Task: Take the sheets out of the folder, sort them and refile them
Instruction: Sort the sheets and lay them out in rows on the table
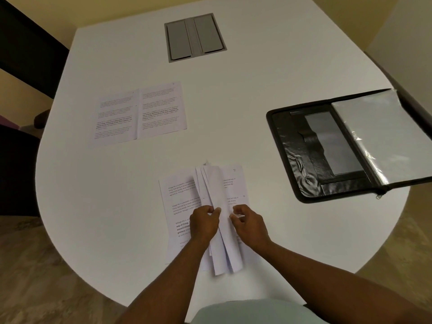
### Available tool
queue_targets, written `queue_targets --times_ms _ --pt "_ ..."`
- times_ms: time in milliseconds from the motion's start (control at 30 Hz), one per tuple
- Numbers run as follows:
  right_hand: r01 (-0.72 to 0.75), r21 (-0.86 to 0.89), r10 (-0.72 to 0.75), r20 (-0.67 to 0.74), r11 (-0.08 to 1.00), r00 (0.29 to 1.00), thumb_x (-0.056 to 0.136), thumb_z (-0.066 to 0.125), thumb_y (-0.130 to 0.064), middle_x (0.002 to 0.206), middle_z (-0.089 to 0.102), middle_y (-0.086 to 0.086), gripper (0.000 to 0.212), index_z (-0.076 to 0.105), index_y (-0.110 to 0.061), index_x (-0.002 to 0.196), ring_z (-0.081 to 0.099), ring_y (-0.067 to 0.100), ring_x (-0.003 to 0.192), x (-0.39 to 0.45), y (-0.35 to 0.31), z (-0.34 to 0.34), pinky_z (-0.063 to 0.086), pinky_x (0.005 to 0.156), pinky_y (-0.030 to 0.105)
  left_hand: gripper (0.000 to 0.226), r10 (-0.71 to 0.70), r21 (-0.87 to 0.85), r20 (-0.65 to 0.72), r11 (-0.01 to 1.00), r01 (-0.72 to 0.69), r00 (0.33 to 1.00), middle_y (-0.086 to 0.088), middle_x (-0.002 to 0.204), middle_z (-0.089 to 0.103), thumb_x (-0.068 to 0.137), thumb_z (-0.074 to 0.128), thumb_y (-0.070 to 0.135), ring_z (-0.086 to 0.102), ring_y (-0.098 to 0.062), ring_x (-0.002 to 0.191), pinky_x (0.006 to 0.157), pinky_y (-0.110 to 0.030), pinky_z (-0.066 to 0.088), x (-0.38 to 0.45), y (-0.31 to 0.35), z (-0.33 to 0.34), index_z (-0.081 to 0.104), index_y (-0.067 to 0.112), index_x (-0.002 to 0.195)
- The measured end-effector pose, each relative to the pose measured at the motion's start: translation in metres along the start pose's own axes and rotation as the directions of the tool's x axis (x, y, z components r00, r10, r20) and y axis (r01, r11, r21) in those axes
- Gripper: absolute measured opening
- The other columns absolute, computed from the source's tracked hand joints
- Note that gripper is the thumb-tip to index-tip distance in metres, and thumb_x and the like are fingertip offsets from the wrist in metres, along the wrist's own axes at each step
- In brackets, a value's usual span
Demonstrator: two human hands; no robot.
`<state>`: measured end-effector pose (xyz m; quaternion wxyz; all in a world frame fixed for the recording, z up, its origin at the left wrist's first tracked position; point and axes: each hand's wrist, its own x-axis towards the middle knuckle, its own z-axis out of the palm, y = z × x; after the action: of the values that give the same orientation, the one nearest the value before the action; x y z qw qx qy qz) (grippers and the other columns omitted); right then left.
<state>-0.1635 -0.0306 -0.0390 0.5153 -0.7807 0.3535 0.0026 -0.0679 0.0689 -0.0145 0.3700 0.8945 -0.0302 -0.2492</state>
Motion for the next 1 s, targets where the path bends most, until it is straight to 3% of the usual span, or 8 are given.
queue_targets --times_ms 167,367,500,633,733,833,900,1000 --pt "-0.155 0.094 0.156 -0.003 0.983 0.988 0.097 0.049 -0.046 0.109 0.067 -0.001 0.030 0.059 -0.020 0.109 0.065 0.017 0.098 0.005 0.007 0.001 0.053 0.093 0.032 0.039 -0.068 -0.151 -0.022 0.986 0.064 0.997 -0.001 0.059 0.046 0.083 0.073 0.035 0.044 -0.014 0.058 0.056 -0.022 0.035 0.005 -0.001 -0.004 0.049 0.011 0.062" --pt "-0.329 0.173 0.340 -0.033 0.928 0.940 0.098 0.044 -0.052 0.083 0.062 -0.003 0.038 0.057 -0.018 0.085 0.058 0.013 0.078 0.013 0.004 -0.011 0.045 0.066 0.024 0.034 -0.068 -0.149 -0.026 0.987 0.064 0.997 0.001 0.064 0.045 0.092 0.061 0.033 0.042 -0.013 0.060 0.053 -0.022 0.032 0.005 -0.004 -0.007 0.045 0.013 0.070" --pt "-0.380 0.211 0.397 -0.042 0.901 0.917 0.094 0.061 -0.033 0.084 0.067 0.001 0.026 0.060 -0.014 0.075 0.063 0.020 0.081 0.019 0.012 -0.011 0.055 0.082 0.039 0.029 -0.068 -0.121 -0.050 0.991 0.062 0.996 0.004 0.065 0.048 0.091 0.064 0.032 0.045 -0.011 0.062 0.053 -0.018 0.034 0.005 -0.002 -0.008 0.050 0.011 0.076" --pt "-0.403 0.234 0.426 -0.054 0.885 0.903 0.089 0.068 -0.026 0.080 0.069 0.013 0.030 0.057 -0.012 0.066 0.061 0.023 0.074 0.022 0.017 -0.012 0.055 0.081 0.042 0.030 -0.068 -0.134 -0.063 0.989 0.059 0.996 0.003 0.067 0.051 0.089 0.067 0.032 0.051 -0.016 0.069 0.055 -0.019 0.037 0.005 -0.001 -0.009 0.050 0.013 0.073" --pt "-0.417 0.276 0.442 -0.032 0.866 0.896 0.085 0.074 -0.027 0.080 0.070 0.016 0.032 0.058 -0.010 0.063 0.062 0.024 0.071 0.024 0.017 -0.013 0.057 0.079 0.045 0.017 -0.001 -0.118 -0.055 0.993 -0.005 0.998 -0.001 0.090 0.061 0.091 0.064 0.024 0.057 -0.020 0.086 0.064 -0.020 0.043 0.000 0.003 -0.011 0.055 0.011 0.097" --pt "-0.418 0.298 0.442 -0.013 0.858 0.897 0.078 0.080 -0.030 0.075 0.067 0.011 0.038 0.052 -0.012 0.060 0.062 0.026 0.071 0.023 0.012 -0.016 0.057 0.077 0.045 0.064 0.118 -0.072 -0.028 0.990 -0.119 0.993 0.002 0.133 0.047 0.095 0.058 0.012 0.052 -0.015 0.115 0.087 -0.017 0.037 -0.006 0.010 -0.012 0.026 0.019 0.150" --pt "-0.405 0.277 0.425 -0.013 0.871 0.905 0.075 0.083 -0.033 0.080 0.068 0.012 0.041 0.049 -0.013 0.064 0.064 0.029 0.074 0.022 0.007 -0.017 0.057 0.077 0.043 0.078 0.173 0.006 -0.007 0.985 -0.173 0.985 0.011 0.128 0.036 0.097 0.054 0.010 0.050 -0.002 0.101 0.078 -0.008 0.035 -0.009 0.013 -0.012 0.003 0.024 0.154" --pt "-0.388 0.279 0.410 -0.023 0.878 0.912 0.072 0.084 -0.038 0.076 0.062 0.010 0.047 0.043 -0.015 0.065 0.059 0.025 0.070 0.023 0.003 -0.017 0.052 0.069 0.037 0.063 0.211 0.037 0.001 0.977 -0.210 0.978 0.015 0.122 0.040 0.098 0.049 0.006 0.052 0.006 0.084 0.061 0.006 0.035 -0.006 0.010 -0.009 0.021 0.024 0.152"
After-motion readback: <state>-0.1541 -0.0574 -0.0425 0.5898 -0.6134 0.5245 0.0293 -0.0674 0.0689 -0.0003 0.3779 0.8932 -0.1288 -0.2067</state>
